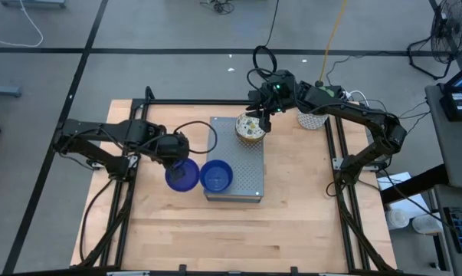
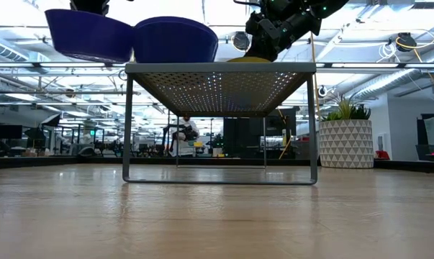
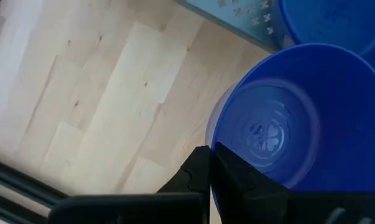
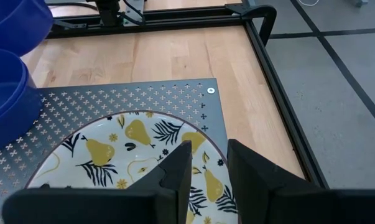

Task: Pick & Place Mini bowls
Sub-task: Stack the blue bowl on top of the blue bowl on the shelf

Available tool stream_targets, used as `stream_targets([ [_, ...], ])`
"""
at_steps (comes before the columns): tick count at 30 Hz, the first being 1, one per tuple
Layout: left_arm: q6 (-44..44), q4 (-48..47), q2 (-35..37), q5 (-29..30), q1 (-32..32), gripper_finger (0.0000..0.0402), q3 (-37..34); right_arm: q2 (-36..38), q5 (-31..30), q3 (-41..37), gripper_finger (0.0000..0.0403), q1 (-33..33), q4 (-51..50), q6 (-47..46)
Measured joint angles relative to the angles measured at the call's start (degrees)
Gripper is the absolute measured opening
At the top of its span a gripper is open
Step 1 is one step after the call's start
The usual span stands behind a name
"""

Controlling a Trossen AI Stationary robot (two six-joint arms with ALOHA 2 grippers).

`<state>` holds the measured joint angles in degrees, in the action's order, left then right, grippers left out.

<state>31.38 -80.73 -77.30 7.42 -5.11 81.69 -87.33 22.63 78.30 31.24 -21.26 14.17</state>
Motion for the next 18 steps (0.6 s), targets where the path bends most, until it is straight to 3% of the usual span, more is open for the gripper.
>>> stream_targets([
  [18,-2.86,2.25,0.0,-1.43,0.19,0.0004,0.0,0.0,0.0,0.0,0.0089,-0.01,0.0,0.0],
])
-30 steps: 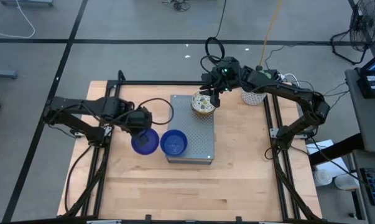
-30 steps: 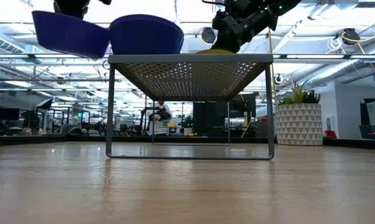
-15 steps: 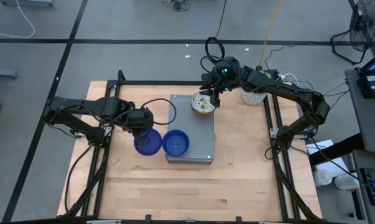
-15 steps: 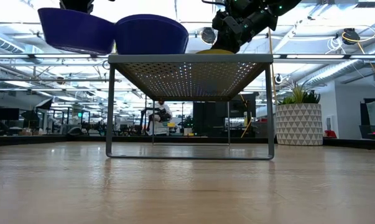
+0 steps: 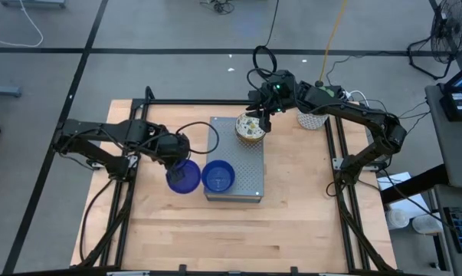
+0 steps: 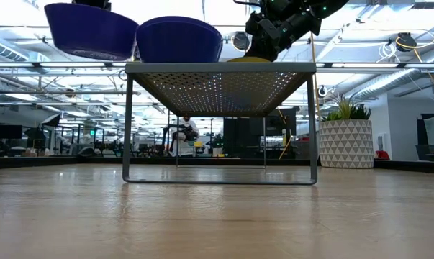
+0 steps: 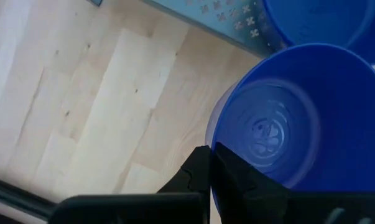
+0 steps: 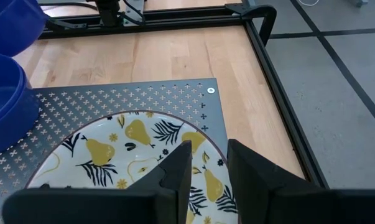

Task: Pick & Place Mini bowls
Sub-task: Stack the blue bowl on top of the blue bowl on the shelf

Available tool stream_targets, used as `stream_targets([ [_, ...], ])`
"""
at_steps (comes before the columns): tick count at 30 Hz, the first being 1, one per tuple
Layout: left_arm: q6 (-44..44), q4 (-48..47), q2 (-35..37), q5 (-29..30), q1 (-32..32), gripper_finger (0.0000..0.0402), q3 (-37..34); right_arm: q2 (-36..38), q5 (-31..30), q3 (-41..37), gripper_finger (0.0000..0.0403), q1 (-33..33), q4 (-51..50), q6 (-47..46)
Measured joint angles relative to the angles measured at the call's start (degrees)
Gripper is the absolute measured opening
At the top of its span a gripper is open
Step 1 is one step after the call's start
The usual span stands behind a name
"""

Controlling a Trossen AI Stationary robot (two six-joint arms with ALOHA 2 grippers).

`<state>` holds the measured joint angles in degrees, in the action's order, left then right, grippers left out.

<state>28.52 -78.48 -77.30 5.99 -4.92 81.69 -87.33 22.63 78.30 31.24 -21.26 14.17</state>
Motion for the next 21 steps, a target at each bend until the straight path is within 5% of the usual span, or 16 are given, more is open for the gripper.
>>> stream_targets([
  [11,-0.85,-2.7,2.71,2.1,0.89,0.0005,0.66,0.0,0.0,0.0,0.0089,-0.01,-0.06,0.0],
  [21,-5.24,-2.31,3.78,1.28,3.72,0.0005,8.77,0.0,0.0,0.0,0.0089,-0.02,0.02,0.0],
])
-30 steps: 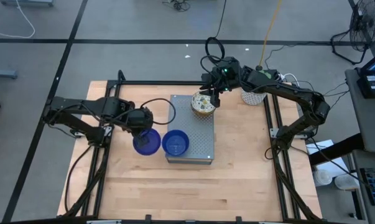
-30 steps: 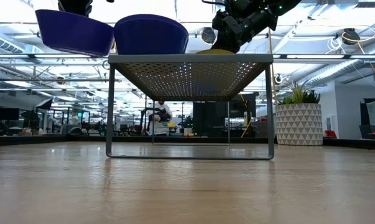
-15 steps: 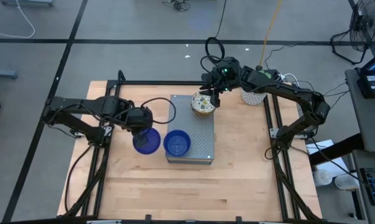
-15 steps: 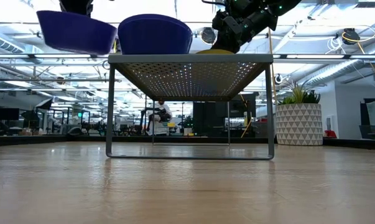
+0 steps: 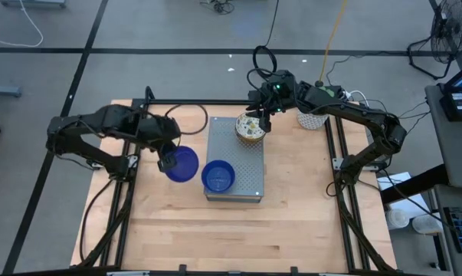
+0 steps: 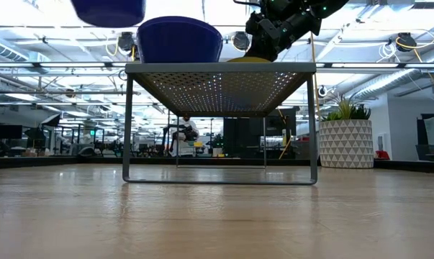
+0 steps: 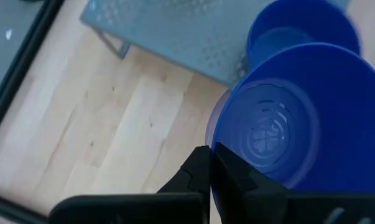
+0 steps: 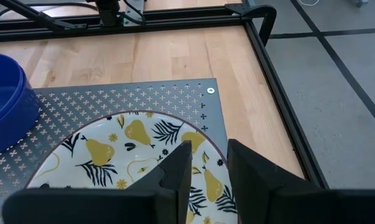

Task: Pick & Place Mini bowls
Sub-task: Stack the blue bowl on top of the blue bowl on the shelf

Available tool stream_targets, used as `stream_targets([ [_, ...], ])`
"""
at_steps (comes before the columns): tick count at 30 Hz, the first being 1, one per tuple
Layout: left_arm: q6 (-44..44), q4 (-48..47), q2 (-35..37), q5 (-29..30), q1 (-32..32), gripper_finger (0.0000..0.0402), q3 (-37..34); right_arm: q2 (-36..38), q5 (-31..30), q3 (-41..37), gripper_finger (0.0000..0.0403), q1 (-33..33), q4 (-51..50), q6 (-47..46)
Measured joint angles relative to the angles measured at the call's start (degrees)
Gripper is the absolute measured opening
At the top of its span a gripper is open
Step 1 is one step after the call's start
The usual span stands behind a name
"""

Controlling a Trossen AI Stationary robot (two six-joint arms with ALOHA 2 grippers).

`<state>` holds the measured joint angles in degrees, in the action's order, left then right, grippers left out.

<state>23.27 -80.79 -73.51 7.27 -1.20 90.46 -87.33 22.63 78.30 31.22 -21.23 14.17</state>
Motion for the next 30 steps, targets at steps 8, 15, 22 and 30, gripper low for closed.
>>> stream_targets([
  [8,-9.34,-0.05,-5.81,-7.1,3.57,0.0005,8.72,0.0,0.0,0.0,0.0089,0.02,0.0,-0.02],
  [15,-20.29,0.96,-13.67,-11.82,4.67,0.0005,13.97,0.0,0.0,0.0,0.0089,0.02,0.0,-0.03],
  [22,-30.55,6.54,-18.86,-17.29,4.67,0.0006,14.16,0.0,-0.02,0.0,0.0089,0.02,0.0,-0.11],
  [30,-34.03,11.09,-21.94,-18.53,6.13,0.0004,14.22,0.0,-0.02,0.0,0.0089,0.02,0.0,-0.02],
])
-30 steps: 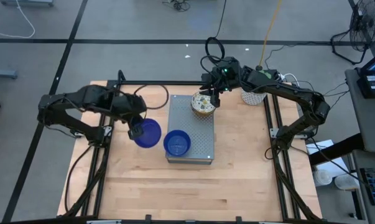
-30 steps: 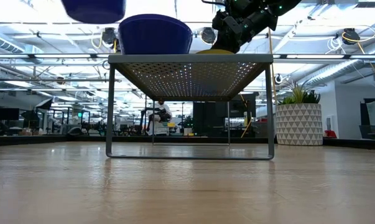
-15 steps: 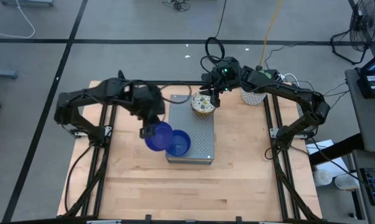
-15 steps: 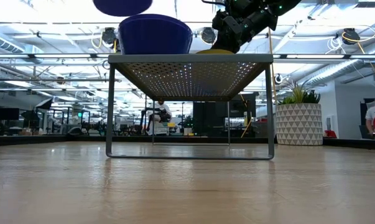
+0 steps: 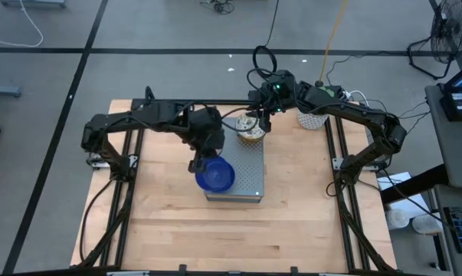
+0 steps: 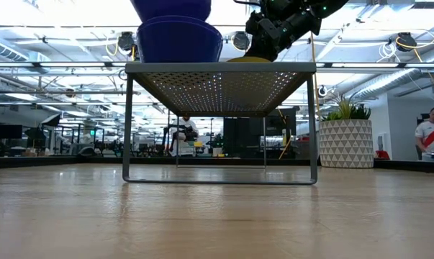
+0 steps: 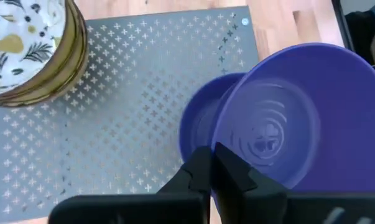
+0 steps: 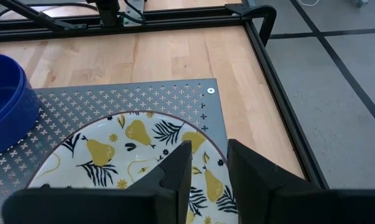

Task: Pick & Place Mini bowls
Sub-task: Stack the blue bowl on top of the blue bowl on the shelf

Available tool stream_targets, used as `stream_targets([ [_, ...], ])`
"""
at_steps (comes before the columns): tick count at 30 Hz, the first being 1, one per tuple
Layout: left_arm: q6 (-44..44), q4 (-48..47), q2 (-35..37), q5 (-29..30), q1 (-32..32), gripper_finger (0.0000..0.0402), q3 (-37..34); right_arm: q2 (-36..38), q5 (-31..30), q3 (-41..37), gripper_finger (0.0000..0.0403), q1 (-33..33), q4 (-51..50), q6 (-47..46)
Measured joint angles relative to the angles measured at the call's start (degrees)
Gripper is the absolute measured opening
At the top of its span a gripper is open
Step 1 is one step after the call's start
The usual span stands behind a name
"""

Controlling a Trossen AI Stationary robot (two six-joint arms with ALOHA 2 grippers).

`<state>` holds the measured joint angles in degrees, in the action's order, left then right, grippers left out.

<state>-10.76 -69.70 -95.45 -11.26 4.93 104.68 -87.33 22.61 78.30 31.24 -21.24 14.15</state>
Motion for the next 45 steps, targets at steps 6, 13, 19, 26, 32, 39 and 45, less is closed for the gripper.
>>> stream_targets([
  [6,-0.8,0.03,-2.99,-1.28,1.62,0.0007,0.0,0.0,0.0,0.0,0.0089,-0.01,-0.04,0.02],
  [13,-1.16,0.02,-4.0,-2.26,2.1,0.0022,0.0,0.0,0.0,0.0,0.0089,0.0,-0.04,0.24],
  [19,-0.49,0.9,-3.28,-0.52,2.17,0.007,-0.01,0.0,0.0,0.0,0.0089,-0.01,-0.04,0.46],
  [26,2.41,0.82,-3.06,-0.21,2.14,0.0077,0.0,0.0,0.0,0.0,0.0089,-0.01,-0.04,0.26],
  [32,1.13,0.95,-2.76,0.05,2.23,0.0059,-0.02,0.0,0.0,0.0,0.0089,0.0,-0.04,0.13],
  [39,-6.15,2.27,1.8,3.33,1.36,0.0005,-0.08,0.0,0.0,0.0,0.0089,-0.02,-0.1,0.07],
  [45,-9.04,1.39,2.63,-0.4,-1.71,0.0003,-0.02,0.0,-0.01,0.0,0.0089,0.0,-0.48,0.13],
])
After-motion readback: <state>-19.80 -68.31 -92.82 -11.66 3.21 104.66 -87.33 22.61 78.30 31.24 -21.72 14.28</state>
